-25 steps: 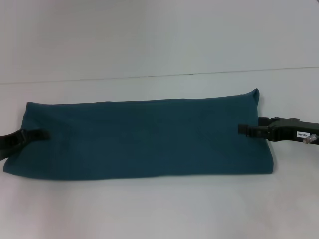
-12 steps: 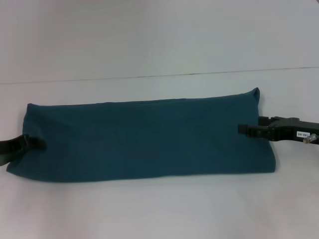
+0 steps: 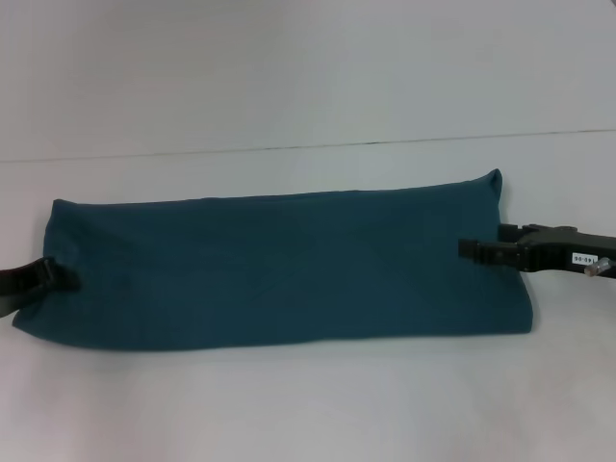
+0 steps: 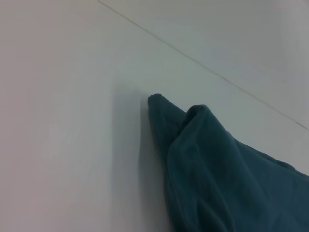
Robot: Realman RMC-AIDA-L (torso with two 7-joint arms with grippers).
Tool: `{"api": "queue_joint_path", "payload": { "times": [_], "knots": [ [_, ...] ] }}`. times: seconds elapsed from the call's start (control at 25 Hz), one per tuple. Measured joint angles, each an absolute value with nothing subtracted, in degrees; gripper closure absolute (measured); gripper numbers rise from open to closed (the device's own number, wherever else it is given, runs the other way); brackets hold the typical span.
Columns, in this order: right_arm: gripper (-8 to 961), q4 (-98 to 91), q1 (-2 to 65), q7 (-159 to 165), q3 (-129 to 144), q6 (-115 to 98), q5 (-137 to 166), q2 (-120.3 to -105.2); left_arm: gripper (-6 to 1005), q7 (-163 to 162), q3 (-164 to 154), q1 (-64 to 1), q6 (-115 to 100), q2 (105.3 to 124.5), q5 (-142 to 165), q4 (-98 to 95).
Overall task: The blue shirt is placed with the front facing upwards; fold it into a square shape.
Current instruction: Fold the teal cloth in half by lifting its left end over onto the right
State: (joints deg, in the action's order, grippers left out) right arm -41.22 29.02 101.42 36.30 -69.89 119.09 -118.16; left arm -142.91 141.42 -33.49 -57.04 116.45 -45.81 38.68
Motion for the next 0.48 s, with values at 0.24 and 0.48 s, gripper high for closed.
{"api": "queue_joint_path", "payload": {
  "times": [0.24,0.48],
  "knots": [
    [8,-41.22,29.09,101.42,36.62,-69.78,119.09,-118.20,913,-142.67,141.75,-33.49,-57.30,116.51,-46.13,39.10],
    [10,-41.04,29.27,101.34,38.44,-69.18,119.09,-118.63,919,-142.59,141.77,-33.14,-60.26,118.16,-46.35,43.62]
  ]
}}
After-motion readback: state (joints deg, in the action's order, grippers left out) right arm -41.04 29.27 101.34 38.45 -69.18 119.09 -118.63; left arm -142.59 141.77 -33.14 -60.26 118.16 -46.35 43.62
